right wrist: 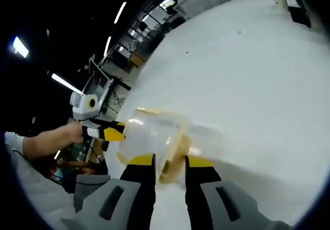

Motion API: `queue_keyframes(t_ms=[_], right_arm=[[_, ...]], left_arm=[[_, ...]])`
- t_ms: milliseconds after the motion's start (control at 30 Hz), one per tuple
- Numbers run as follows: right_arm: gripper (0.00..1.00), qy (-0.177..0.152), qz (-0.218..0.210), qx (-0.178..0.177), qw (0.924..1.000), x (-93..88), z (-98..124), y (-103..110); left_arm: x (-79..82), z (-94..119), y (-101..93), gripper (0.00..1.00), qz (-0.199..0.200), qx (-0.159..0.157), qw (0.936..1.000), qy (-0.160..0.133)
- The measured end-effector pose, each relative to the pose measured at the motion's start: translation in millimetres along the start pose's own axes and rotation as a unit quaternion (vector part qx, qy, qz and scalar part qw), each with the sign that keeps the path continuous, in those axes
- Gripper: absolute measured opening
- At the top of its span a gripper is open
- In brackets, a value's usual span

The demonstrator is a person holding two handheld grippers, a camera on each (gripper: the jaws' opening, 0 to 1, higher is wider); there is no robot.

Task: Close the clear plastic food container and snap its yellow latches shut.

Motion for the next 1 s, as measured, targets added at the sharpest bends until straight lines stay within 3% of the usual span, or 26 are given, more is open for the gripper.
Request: queue_keyframes(t_ms=[267, 433, 600, 767, 933, 1000], right_arm=[[0.18, -0.007, -0.002, 0.0, 1.0, -3.7, 2, 1], [0.2, -0.003, 0.021, -0.024, 0.9995, -2.1, 0, 7], [0.25, 0.02, 0.072, -0.054, 0.9957, -1.1, -3, 15], [0.25, 0.033, 0.1, -0.067, 0.9921, -1.4, -2, 21], [0.24, 0.037, 0.118, -0.07, 0.9898, 0.2, 2, 25], [0.24, 0.037, 0.131, -0.073, 0.988, 1.7, 3, 29]], left_arm=[[-0.6, -2, -1.1, 0.17, -0.003, 0.0, 1.0, 0.0], [0.2, -2, -1.3, 0.19, 0.005, 0.003, 1.0, 0.002], [5.8, -2, -5.2, 0.21, -0.049, 0.022, 0.9986, 0.005], [12.3, 2, -9.5, 0.2, -0.124, 0.043, 0.9911, 0.021], [18.2, 6, -14.9, 0.21, -0.157, 0.047, 0.986, 0.028], [22.0, 8, -16.7, 0.21, -0.187, 0.052, 0.9805, 0.033]])
Point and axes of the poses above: the point that each gripper's makers call its tool centre point, and the gripper's own axes: z roughly backward along the fingers, y roughly to its left, x roughly out of its top, the point moved 7 cm from there along z, roughly backward along the fingers, and after that the axes turned 4 degrees about z, right-handed, at the moved point
